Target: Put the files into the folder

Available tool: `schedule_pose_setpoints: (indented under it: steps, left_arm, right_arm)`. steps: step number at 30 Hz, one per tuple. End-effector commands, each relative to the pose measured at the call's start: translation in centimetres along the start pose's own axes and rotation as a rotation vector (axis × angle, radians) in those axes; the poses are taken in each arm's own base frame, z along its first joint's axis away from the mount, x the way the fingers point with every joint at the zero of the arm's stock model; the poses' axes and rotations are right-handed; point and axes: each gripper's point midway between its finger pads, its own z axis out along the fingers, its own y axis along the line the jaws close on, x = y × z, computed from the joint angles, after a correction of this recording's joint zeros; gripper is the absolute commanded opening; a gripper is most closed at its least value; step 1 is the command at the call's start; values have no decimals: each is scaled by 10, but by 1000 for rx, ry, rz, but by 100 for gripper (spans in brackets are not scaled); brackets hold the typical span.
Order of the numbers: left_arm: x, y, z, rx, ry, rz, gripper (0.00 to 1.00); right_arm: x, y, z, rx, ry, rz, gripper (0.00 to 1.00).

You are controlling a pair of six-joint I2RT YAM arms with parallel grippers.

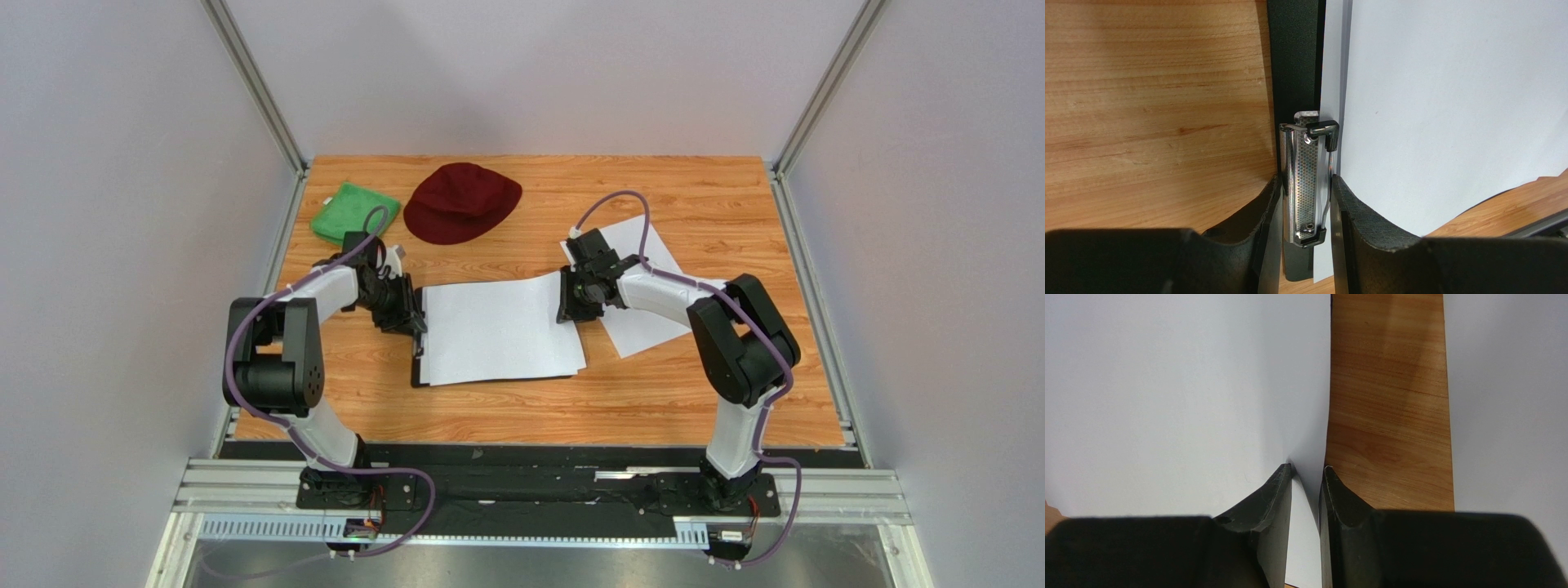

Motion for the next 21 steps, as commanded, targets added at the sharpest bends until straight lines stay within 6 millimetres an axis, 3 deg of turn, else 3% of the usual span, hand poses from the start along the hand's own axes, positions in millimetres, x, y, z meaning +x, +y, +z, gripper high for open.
schedule_pose_setpoints:
  steps: [1,8,14,18,21]
  left_arm:
    - [-10,-38,-9,151,-54,6,0]
    - [-8,-42,-5,168,-49,-3,0]
    - [-8,-38,-9,133,-54,12,0]
    - [-6,-33,-7,112,-34,5,0]
    - [-4,-30,-6,93,-30,2,0]
  right_arm:
    - [4,38,0,-132,-4,-5,26]
    - [6,52,0,-202,5,-7,30]
    - [5,35,-3,-139,1,-42,48]
    - [5,38,-10,-175,6,-65,60]
    - [0,40,-19,-183,-1,-84,62]
